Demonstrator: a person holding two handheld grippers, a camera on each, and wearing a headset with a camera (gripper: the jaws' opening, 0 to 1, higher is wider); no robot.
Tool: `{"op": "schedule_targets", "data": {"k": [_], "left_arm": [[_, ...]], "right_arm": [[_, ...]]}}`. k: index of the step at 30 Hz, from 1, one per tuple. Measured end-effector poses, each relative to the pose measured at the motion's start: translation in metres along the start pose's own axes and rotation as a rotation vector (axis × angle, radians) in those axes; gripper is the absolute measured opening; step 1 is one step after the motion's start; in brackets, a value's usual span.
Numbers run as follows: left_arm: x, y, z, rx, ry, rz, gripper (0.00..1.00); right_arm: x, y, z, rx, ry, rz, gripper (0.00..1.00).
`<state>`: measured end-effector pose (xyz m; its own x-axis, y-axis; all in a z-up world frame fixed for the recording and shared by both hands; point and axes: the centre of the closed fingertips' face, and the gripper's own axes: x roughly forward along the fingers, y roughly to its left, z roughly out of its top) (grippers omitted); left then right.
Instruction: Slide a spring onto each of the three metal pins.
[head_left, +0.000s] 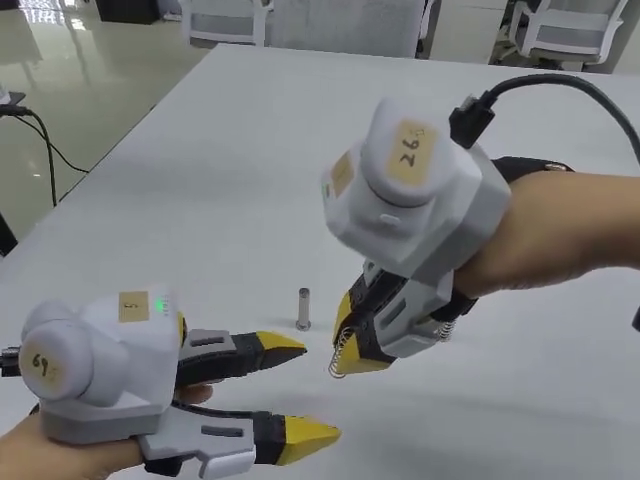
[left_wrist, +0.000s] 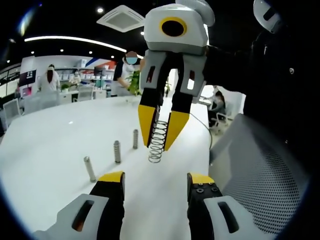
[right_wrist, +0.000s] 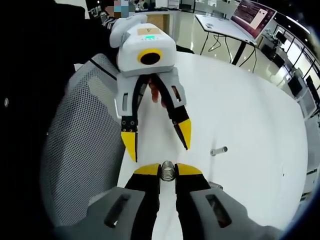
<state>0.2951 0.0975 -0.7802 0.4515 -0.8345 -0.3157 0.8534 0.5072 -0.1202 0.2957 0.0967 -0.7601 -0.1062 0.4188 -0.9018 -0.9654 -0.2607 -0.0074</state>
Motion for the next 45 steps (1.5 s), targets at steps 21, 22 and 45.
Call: {"op": "schedule_targets", "data": {"k": [21,22,45], "left_arm": [[-0.007,0.013,-0.007,-0.027,-0.004,0.084,0.72],[-0.008,0.013,-0.007,-0.028,-0.005,0.088,0.73],[-0.01,0.008,-0.008,-0.033,-0.011,0.102,0.74]], "right_arm": [[-0.007,-0.025,-0.007,0.017,0.021,-0.038,0.08],[-0.007,-0.028,-0.007,0.02,0.023,-0.042,0.08],[-0.001,-0.085,0.006,0.022,0.045,-0.091,0.08]]}}
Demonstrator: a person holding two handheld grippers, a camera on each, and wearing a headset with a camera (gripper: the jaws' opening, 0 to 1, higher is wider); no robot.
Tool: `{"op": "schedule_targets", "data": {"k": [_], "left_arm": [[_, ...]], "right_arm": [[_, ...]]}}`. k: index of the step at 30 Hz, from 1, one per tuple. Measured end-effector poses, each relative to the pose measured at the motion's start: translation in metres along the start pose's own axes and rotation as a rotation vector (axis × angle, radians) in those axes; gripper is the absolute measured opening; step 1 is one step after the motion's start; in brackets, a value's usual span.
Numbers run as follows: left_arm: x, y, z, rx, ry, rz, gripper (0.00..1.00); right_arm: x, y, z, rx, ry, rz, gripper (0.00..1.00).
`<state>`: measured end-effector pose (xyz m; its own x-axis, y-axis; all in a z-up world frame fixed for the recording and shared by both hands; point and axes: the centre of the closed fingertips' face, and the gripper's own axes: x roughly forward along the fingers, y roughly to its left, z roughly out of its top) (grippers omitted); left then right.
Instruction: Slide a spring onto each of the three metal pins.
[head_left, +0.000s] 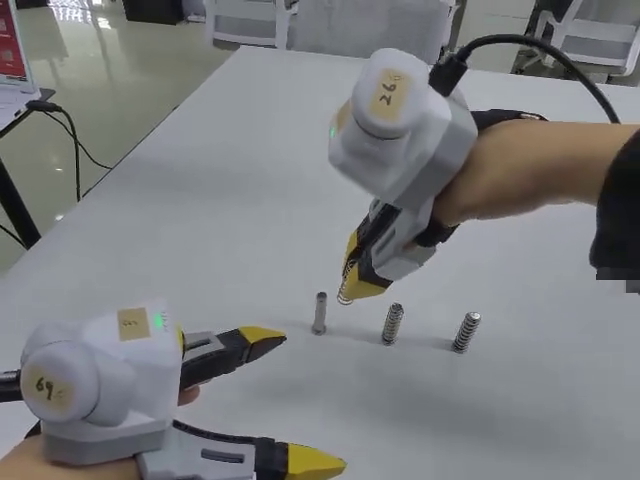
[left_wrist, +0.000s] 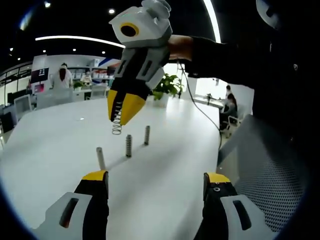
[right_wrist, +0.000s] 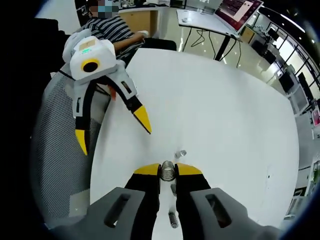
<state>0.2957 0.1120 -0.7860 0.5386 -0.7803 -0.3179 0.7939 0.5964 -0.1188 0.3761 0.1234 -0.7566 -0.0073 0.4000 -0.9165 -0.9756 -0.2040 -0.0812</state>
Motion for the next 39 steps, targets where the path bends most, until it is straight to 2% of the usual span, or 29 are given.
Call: {"op": "schedule_targets", "data": {"k": [7,17,39], "left_arm": [[0.0,0.001,0.001,-0.001,-0.006,0.005,0.74],[-0.001,0.002,0.001,-0.003,-0.009,0.008,0.74],[-0.002,0.003,0.001,-0.005,-0.009,0.011,0.72]], "right_arm": [[0.01,-0.015,0.003,0.009,-0.006,-0.022,0.08],[0.027,-0.026,0.005,0.026,-0.008,-0.019,0.08],[0.045,-0.027,0.003,0.04,0.017,0.006,0.08]]}}
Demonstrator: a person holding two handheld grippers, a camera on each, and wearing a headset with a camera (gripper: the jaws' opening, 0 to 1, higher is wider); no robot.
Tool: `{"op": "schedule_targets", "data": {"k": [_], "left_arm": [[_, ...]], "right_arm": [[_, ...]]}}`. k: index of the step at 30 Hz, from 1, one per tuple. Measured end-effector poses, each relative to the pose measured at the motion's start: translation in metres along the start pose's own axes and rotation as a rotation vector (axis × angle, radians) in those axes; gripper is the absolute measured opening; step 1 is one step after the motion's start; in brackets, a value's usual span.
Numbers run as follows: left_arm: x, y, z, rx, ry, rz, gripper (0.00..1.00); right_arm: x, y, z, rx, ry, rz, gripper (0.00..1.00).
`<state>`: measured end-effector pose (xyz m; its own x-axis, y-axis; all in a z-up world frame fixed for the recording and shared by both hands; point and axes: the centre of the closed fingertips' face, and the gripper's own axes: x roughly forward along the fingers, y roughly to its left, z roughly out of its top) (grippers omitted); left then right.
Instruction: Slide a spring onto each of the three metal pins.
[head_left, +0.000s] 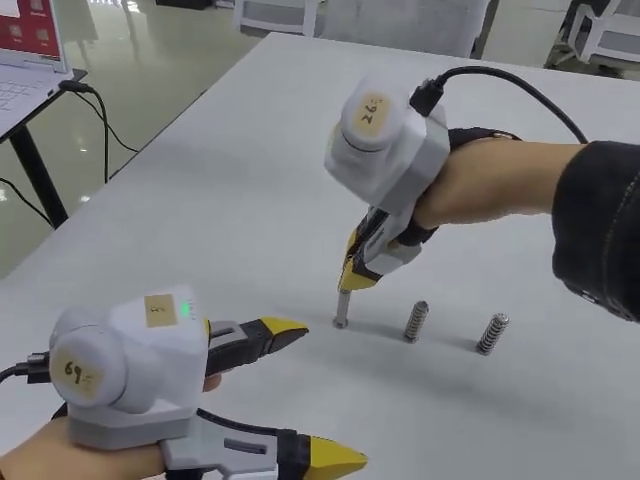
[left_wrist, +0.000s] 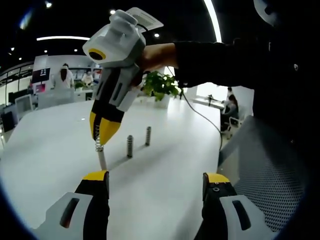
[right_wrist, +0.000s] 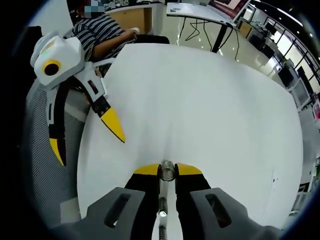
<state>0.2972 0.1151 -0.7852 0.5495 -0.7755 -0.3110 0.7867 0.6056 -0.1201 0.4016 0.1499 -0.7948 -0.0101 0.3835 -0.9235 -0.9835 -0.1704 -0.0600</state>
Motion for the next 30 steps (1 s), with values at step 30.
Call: {"op": "schedule_targets", "data": {"k": [30], "left_arm": [[-0.0001,-0.0005,-0.0013,0.0,0.006,0.002,0.72]], "right_arm": [[0.0023,0.0019,-0.0008,0.015,0.014,0.011,0.08]]}}
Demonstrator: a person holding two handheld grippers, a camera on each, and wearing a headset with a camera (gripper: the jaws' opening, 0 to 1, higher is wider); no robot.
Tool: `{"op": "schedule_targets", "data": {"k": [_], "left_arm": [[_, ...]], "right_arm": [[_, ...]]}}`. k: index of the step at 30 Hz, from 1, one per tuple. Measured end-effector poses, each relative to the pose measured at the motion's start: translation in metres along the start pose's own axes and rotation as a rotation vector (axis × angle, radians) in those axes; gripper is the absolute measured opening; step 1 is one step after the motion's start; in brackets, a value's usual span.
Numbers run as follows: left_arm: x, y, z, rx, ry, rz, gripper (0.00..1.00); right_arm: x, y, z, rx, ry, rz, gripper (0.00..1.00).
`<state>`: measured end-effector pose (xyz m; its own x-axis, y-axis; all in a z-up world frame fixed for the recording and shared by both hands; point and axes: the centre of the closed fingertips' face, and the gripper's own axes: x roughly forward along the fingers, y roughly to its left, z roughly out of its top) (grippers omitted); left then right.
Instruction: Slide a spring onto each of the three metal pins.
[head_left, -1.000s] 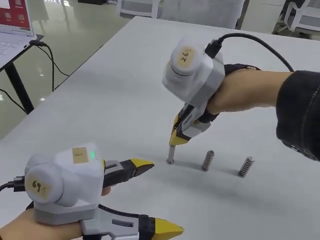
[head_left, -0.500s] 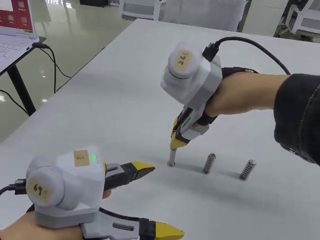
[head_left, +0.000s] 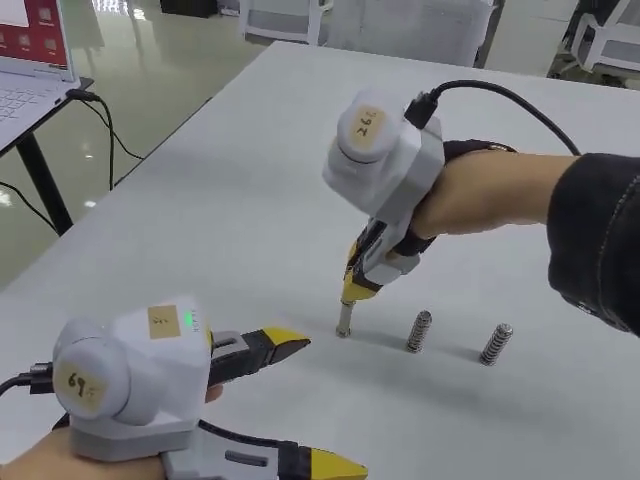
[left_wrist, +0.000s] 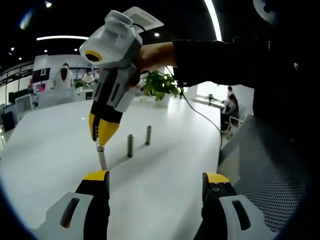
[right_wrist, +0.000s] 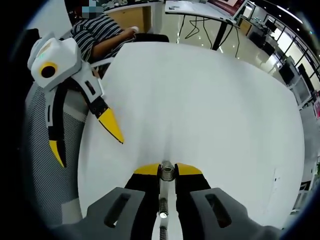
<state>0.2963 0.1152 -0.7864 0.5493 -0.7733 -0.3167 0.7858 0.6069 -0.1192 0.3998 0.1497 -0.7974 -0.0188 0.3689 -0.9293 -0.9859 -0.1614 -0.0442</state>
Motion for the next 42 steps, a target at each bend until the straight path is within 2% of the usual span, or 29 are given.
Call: {"op": "schedule_targets", "data": {"k": [11,21,42], "left_arm": [[-0.001,0.0,0.0,-0.002,-0.001,0.004,0.71],[-0.002,0.002,-0.002,-0.006,0.004,0.007,0.71],[-0.002,0.002,-0.003,-0.006,0.008,0.009,0.7]], "right_arm": [[0.015,0.002,-0.005,0.019,-0.003,0.003,0.08],[0.026,0.01,-0.012,0.042,0.006,0.017,0.08],[0.04,0.022,-0.013,0.043,0.021,0.042,0.08]]}}
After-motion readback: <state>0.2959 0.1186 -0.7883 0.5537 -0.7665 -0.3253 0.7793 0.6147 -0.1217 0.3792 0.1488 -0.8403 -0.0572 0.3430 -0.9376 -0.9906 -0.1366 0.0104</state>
